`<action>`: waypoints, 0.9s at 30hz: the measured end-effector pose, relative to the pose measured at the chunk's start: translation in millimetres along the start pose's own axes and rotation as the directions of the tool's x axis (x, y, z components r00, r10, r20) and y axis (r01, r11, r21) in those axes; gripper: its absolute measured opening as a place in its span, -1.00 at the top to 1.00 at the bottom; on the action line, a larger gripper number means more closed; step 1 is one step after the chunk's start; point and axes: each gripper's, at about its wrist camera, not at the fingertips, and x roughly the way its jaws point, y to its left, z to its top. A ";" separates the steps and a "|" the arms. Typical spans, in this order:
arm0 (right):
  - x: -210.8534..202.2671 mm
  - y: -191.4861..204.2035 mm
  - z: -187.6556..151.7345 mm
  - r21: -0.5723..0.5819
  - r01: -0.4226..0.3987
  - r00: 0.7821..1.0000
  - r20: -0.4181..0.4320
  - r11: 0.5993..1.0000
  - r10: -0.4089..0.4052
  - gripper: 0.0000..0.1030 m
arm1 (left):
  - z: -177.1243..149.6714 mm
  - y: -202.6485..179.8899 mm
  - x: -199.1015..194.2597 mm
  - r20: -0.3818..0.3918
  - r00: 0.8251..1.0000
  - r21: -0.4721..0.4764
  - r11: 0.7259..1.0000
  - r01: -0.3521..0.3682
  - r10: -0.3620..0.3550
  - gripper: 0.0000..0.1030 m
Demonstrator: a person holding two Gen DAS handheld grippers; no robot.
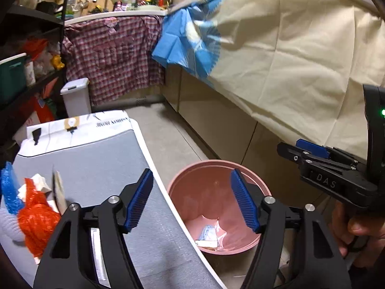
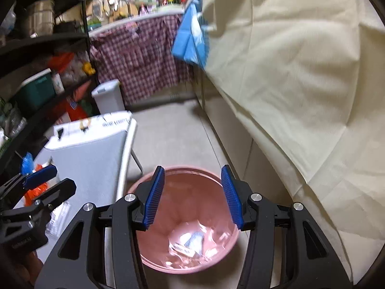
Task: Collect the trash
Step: 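Open both tools to drop the tissue pack and mask into the bucket, then grasp the blue plastic bag with the left tool while the right tool grasps the black card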
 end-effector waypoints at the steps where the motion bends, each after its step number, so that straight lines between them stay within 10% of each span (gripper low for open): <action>1: -3.0 1.5 1.2 0.000 -0.006 1.000 0.013 1.000 0.006 0.05 | 1.8 3.1 -5.5 0.011 1.000 -0.007 1.000 -0.004 0.004 -0.16; 16: -46.6 57.6 14.1 -0.024 -0.163 0.983 0.084 0.986 0.165 0.36 | 47.8 105.4 -112.8 0.077 0.985 0.011 0.988 -0.155 0.154 0.13; 27: -43.2 161.3 28.6 -0.102 -0.406 0.910 0.046 0.908 0.412 0.66 | 36.7 211.3 -138.9 0.083 0.960 -0.118 0.959 -0.258 0.269 0.26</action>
